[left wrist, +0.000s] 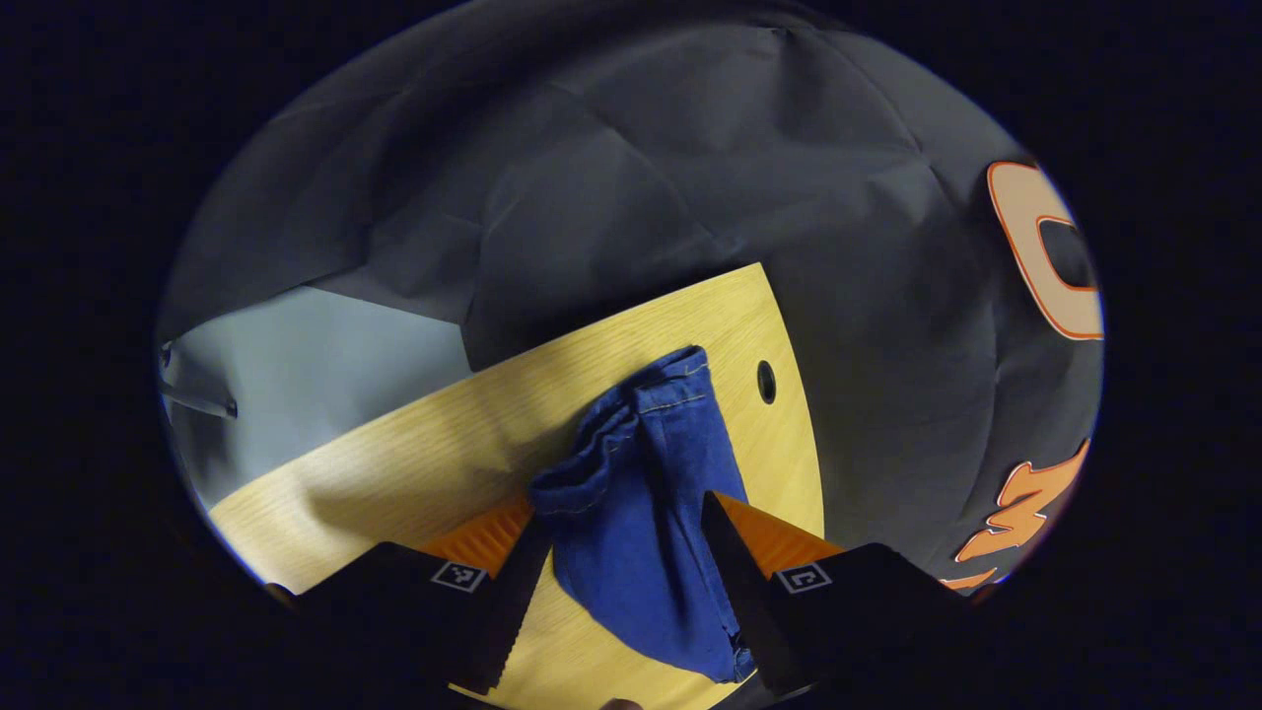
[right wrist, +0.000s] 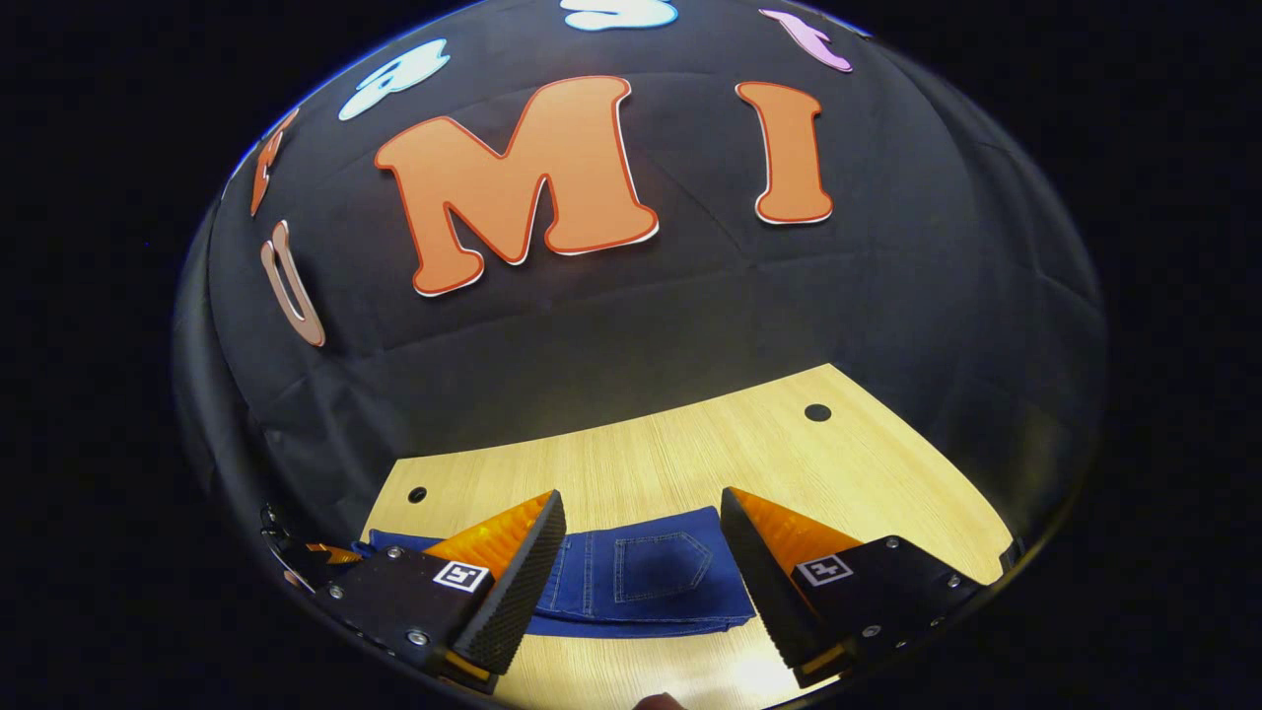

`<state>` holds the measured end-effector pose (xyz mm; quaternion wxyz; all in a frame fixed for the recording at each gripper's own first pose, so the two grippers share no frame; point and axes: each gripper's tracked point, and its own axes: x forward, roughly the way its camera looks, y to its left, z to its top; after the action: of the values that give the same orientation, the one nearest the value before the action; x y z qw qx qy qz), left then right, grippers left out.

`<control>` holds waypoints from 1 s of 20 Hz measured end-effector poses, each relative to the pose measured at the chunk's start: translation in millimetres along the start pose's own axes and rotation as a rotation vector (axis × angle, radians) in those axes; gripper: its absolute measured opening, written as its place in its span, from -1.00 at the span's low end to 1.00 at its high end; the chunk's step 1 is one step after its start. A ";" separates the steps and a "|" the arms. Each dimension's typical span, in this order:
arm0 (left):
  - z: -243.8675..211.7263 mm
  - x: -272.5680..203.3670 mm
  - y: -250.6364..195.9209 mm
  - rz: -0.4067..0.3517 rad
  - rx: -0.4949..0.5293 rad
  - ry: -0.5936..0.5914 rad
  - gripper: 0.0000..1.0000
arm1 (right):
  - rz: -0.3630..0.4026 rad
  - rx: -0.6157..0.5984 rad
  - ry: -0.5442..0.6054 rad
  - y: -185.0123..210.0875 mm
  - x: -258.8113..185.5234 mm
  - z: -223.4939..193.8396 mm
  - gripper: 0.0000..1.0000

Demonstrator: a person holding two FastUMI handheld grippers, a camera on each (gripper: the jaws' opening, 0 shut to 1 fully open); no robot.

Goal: Grasp the waist and the cuffs of the jeans and fold them to make the two legs overlap; first hold the waist and fold one-third of the jeans toward the cuffs, then hold the cuffs and fold the remaining one-third in the same direction to finish folding.

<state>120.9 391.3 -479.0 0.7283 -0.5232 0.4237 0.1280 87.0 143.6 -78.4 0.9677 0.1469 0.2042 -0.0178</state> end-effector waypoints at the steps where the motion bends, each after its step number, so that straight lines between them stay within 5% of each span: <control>1: -0.2 7.8 -4.2 -0.013 0.011 -0.001 0.80 | -0.007 0.002 0.004 -1.2 -0.4 -1.1 0.95; 4: -7.5 17.5 -0.6 -0.004 0.005 0.028 0.56 | -0.016 -0.006 0.009 -3.7 -1.0 -0.1 0.95; 6: -5.9 15.0 16.6 0.051 -0.031 0.024 -0.14 | -0.020 -0.010 0.017 -6.4 -1.6 0.4 0.95; 8: -4.6 5.7 6.4 -0.012 -0.084 0.005 -0.83 | -0.007 -0.008 0.014 -11.4 -4.0 2.4 0.95; 15: -6.8 -51.1 -63.3 -0.128 0.107 -0.102 -0.82 | 0.062 -0.011 -0.011 -26.2 -1.0 23.3 0.95; 20: -25.7 -81.9 -113.4 -0.127 0.252 -0.153 -0.82 | 0.108 -0.011 -0.013 -31.6 4.8 26.7 0.95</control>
<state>130.0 342.4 -345.7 0.8250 -0.4421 0.3457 0.0667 98.8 105.8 -65.7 0.9693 0.1523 0.1899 0.0347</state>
